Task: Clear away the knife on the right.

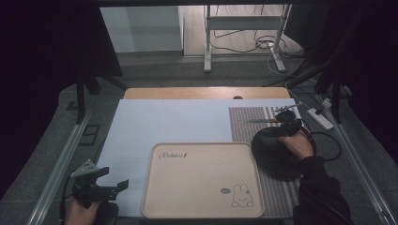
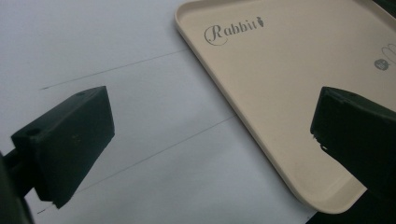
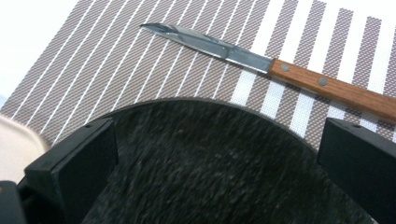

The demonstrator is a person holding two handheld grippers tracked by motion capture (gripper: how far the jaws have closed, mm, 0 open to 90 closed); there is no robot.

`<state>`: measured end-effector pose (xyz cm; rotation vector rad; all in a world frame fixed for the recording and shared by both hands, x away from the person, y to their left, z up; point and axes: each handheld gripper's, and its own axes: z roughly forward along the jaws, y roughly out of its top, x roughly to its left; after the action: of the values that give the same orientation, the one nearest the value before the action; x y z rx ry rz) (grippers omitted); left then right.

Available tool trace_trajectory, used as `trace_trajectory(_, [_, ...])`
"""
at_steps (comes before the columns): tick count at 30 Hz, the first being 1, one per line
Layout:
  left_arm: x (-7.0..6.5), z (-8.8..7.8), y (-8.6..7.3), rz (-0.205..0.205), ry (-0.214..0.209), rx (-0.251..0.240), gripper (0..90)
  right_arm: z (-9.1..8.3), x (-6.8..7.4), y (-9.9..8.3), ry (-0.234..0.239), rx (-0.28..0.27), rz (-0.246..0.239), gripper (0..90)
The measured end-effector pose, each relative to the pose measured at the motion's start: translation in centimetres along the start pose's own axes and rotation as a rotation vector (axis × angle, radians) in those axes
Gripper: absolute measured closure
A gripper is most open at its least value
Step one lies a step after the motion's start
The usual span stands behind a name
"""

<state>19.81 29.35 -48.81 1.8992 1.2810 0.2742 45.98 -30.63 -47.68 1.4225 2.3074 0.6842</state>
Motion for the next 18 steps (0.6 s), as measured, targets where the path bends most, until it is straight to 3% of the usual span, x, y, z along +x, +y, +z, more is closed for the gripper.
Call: trace_trajectory(18, [0.0,0.0,0.0,0.002,-0.004,0.008,0.0,2.0,-2.5,1.8,-0.047,0.045,0.044,0.0])
